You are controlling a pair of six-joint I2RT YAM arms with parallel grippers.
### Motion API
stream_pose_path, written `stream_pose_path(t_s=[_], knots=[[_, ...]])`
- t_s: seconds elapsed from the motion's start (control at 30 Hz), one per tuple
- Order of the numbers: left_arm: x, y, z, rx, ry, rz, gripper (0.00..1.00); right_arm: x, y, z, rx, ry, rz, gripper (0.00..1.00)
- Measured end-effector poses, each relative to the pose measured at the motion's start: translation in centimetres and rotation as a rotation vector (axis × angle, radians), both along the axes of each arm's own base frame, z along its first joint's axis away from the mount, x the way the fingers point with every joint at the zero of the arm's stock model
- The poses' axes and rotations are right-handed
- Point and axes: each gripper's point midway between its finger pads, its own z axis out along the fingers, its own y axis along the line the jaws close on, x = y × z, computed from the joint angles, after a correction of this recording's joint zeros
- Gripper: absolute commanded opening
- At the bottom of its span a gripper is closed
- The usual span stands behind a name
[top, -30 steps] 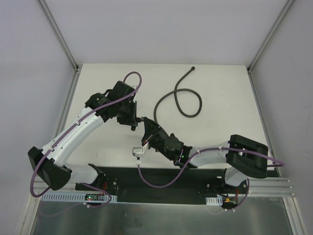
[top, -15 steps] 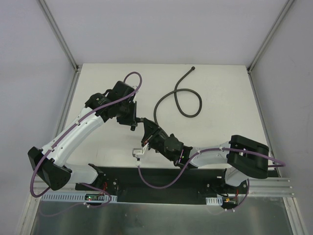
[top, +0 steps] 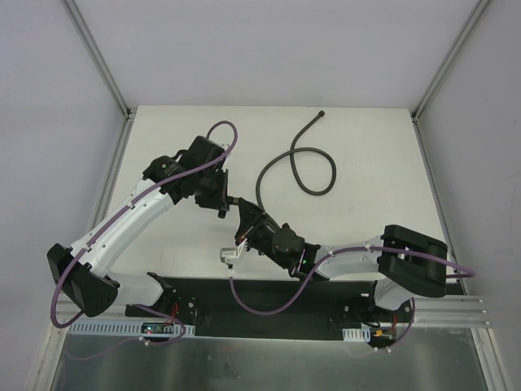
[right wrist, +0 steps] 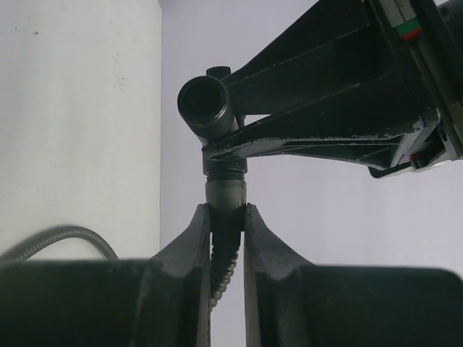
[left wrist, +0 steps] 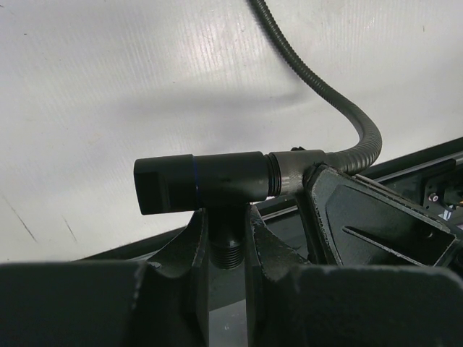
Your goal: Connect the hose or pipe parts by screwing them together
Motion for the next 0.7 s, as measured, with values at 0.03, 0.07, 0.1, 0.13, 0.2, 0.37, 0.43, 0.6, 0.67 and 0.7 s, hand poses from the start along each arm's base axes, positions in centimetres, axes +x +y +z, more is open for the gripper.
stream_pose_path(t_s=[0.03,0.07,0.1,0.13,0.2,0.37,0.43,0.6,0.67,0.7], knots=[[0.0,0.0,-0.1,0.000,0.001,0.000,0.00,0.0,0.0,-0.1,-0.004,0.003,-0.001,0.00],[0.0,0.0,-0.2,0.000,0.001,-0.001,0.00,0.0,0.0,-0.2,-0.007,0.004,-0.003,0.00],[0.0,-0.1,-0.3,-0.002,0.000,-0.002,0.00,0.0,-0.1,-0.3,-0.009,0.005,-0.005,0.00],[0.0,-0.1,-0.3,-0.004,-0.002,-0.004,0.00,0.1,-0.1,-0.3,-0.011,0.006,-0.008,0.00],[0.1,-0.1,-0.5,-0.006,-0.008,-0.008,0.00,0.1,-0.1,-0.4,-0.011,0.012,-0.012,0.00],[0.2,-0.1,-0.6,-0.011,-0.032,-0.014,0.00,0.3,0.1,-0.5,-0.014,0.032,-0.031,0.00],[0.3,-0.1,-0.6,-0.012,-0.047,-0.025,0.00,0.4,0.1,-0.4,-0.011,0.041,-0.037,0.01],[0.6,0.0,-0.8,-0.001,-0.072,-0.049,0.00,0.6,0.3,-0.6,-0.007,0.070,-0.044,0.00],[0.6,0.1,-1.1,0.006,-0.075,-0.061,0.00,0.5,0.3,-0.9,-0.016,0.086,-0.043,0.01],[0.6,0.1,-1.3,0.009,-0.076,-0.066,0.00,0.5,0.3,-1.1,-0.020,0.094,-0.043,0.00]])
